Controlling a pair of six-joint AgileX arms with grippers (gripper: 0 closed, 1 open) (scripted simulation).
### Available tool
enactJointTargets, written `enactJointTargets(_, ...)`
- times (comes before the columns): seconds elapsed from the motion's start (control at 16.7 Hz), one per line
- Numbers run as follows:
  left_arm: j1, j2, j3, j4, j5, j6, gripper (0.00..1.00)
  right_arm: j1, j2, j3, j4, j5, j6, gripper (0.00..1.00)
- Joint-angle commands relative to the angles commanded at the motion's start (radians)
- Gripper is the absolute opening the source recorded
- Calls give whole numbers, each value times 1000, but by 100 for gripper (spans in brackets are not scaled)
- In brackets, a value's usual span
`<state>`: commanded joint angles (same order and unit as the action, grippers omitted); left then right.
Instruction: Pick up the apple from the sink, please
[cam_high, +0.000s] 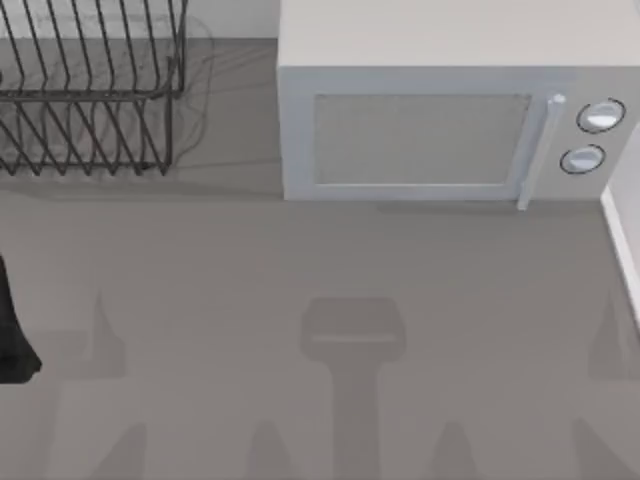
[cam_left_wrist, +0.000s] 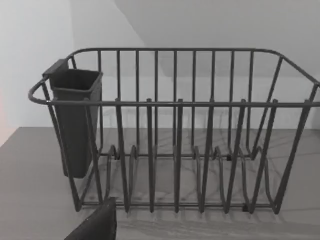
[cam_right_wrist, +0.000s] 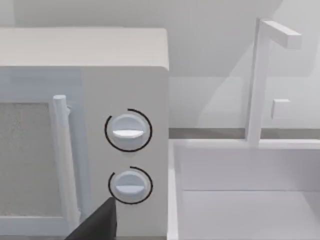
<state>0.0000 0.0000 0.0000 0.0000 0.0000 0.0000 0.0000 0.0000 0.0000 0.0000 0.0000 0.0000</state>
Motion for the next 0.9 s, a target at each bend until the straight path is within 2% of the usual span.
enactJointTargets(0.18, 0, 0, 0, 0, 0, 0, 100, -5, 31, 30, -21, 0, -5, 100)
enactJointTargets(0.42, 0, 0, 0, 0, 0, 0, 100, -34, 220, 201, -135, 0, -32, 100)
enactJointTargets(0.9, 0, 0, 0, 0, 0, 0, 100, -132, 996, 791, -524, 1, -123, 100)
